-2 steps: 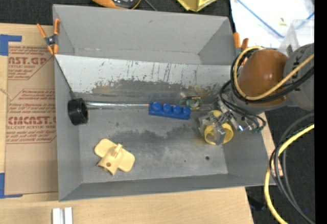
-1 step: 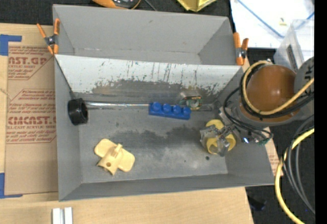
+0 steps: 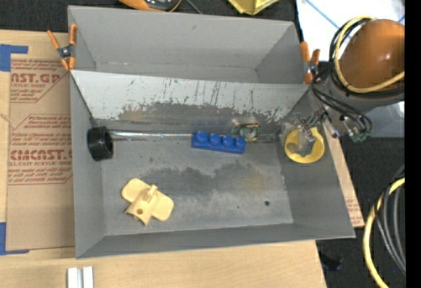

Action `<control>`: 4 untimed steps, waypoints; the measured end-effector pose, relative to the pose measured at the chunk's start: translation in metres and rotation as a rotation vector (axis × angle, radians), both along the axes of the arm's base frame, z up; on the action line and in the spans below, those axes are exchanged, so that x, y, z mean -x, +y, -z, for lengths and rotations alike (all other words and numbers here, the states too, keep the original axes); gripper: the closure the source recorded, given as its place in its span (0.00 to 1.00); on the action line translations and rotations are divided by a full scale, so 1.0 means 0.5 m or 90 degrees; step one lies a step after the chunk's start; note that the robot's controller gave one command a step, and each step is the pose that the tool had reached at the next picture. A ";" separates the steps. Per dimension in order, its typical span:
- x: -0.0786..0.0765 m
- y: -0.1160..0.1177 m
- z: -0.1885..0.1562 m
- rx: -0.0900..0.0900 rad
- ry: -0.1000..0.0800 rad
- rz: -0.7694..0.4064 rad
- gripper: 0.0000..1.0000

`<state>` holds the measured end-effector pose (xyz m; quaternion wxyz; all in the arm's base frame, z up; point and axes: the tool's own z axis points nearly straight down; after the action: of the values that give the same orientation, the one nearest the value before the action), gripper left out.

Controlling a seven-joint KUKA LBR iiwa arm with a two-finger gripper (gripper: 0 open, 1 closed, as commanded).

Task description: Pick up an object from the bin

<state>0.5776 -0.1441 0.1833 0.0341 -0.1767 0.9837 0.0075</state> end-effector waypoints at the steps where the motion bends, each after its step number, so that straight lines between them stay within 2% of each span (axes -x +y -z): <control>1: 0.024 0.004 0.066 -0.004 0.001 0.023 1.00; 2: 0.020 0.116 0.135 -0.005 -0.003 0.044 1.00; 3: 0.017 0.069 -0.092 -0.009 0.007 0.084 1.00; 4: 0.071 0.122 0.068 -0.007 0.002 0.030 1.00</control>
Offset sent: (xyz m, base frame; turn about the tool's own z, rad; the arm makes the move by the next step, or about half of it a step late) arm -0.0101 0.0565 -0.0673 0.0711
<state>0.5419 -0.0831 0.1494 0.0338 -0.1532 0.9875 0.0124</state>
